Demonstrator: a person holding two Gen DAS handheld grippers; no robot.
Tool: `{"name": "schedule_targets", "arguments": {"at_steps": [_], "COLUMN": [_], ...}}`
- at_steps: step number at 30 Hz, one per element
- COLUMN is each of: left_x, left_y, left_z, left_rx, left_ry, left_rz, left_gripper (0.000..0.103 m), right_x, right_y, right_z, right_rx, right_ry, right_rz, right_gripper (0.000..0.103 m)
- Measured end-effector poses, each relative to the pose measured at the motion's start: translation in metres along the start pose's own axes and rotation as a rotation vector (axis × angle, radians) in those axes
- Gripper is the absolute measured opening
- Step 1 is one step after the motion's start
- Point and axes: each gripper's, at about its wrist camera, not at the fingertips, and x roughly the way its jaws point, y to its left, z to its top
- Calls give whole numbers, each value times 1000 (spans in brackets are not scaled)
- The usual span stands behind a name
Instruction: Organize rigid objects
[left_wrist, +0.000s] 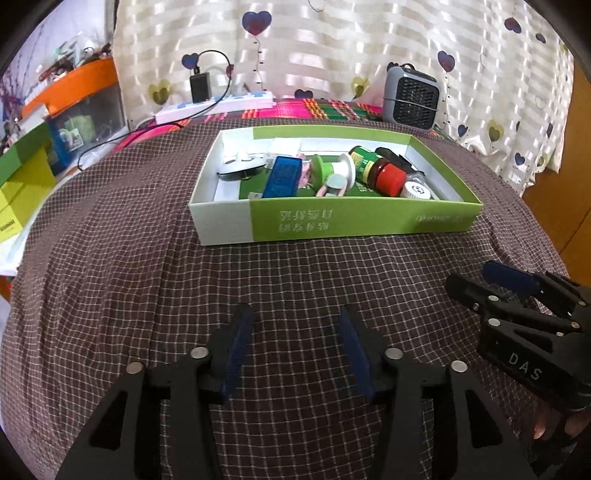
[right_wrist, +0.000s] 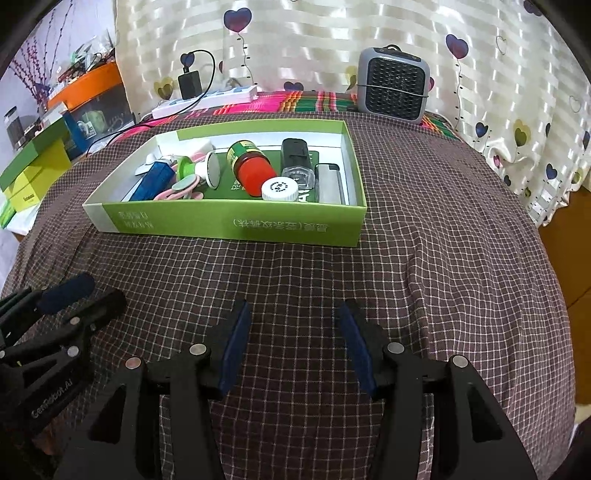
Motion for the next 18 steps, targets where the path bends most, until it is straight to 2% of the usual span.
{"name": "schedule_targets", "arguments": {"at_steps": [3, 18], "left_x": [2, 2], "left_y": [-7, -3], "left_z": [0, 0], "left_rx": [32, 21], "left_ry": [6, 6], "left_rz": [35, 27], "left_gripper": [53, 53], "right_x": [0, 2], "right_y": [0, 3], "right_z": [0, 1], "right_rx": [-1, -8], "right_ry": [0, 2], "right_rz": [-1, -3], "right_gripper": [52, 55]}}
